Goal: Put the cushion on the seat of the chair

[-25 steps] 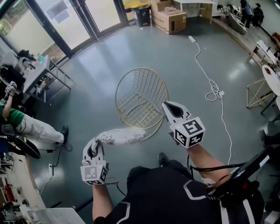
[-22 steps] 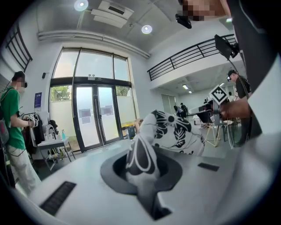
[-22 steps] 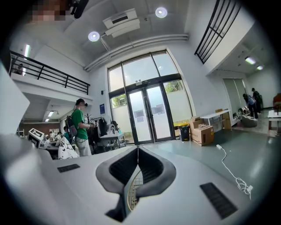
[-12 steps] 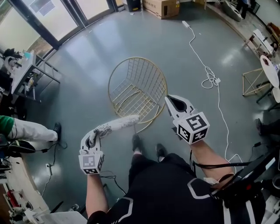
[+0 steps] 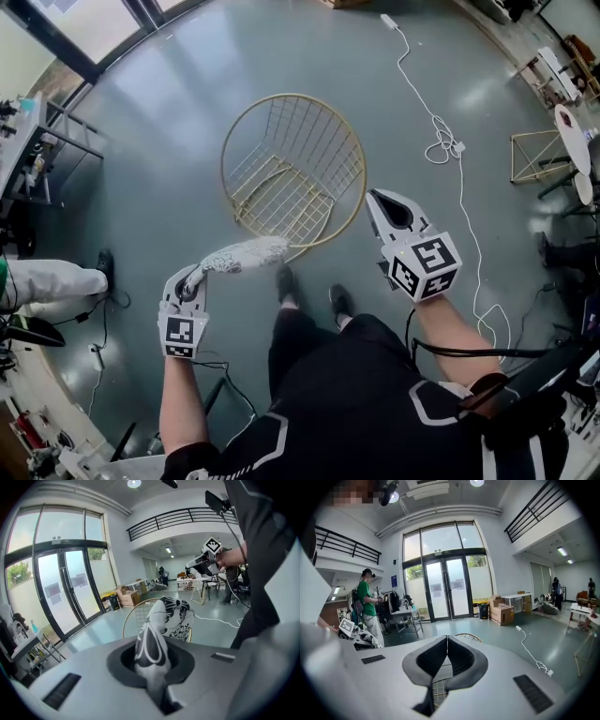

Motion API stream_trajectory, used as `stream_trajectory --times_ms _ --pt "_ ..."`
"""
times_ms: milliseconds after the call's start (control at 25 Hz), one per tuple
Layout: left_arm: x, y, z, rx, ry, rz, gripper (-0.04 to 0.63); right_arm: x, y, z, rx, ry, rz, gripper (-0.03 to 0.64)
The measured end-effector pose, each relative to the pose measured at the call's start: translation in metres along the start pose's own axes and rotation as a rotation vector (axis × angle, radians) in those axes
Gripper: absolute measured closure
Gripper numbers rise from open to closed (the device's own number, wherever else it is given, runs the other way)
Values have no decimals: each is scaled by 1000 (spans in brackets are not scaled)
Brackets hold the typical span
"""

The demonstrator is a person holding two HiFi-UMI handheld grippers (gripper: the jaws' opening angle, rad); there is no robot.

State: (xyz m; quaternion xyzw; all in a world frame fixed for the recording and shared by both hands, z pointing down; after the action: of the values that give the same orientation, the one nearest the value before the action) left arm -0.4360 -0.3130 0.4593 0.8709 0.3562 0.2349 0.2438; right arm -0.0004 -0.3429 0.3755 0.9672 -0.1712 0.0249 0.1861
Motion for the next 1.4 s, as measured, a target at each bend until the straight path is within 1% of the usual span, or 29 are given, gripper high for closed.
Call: stream_trajectory --times_ms 280,400,560,680,840,1040,1160,1280,1400 --pt "-15 23 -22 -75 105 -173 575 3 16 -26 -31 44 -53 606" --pt "-18 33 -30 -100 127 -214 575 7 22 -44 -53 52 -56 606" --pt "-12 53 -37 -118 154 -278 574 14 24 -66 -87 75 -75 606" --pt "-10 80 -38 -105 173 -353 575 22 29 -80 -110 89 -116 606" --pt "-12 127 -42 -101 239 -456 575 28 35 -100 -135 124 -171 606" --pt "-19 192 -39 -73 286 -532 575 35 39 -121 -154 156 -239 606" --pt "-21 226 -29 -49 320 -578 575 39 39 -132 -166 175 -278 606" --pt "-18 255 -13 -4 316 -622 574 43 34 -138 -178 186 -310 606" --pt "-15 284 -5 12 321 -637 575 47 29 -143 -181 197 -337 606"
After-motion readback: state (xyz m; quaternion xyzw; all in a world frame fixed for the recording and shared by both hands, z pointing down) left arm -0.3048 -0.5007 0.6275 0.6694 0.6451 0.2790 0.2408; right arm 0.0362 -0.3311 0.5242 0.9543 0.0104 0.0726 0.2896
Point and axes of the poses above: the fingertips, and each gripper's own axes: y forward along the fingers, x to its right, z out of its top, the point moved 9 cm from there along -y, backward along the fingers, and after that the axes turned 3 degrees about -z, right-handed, at the moved point
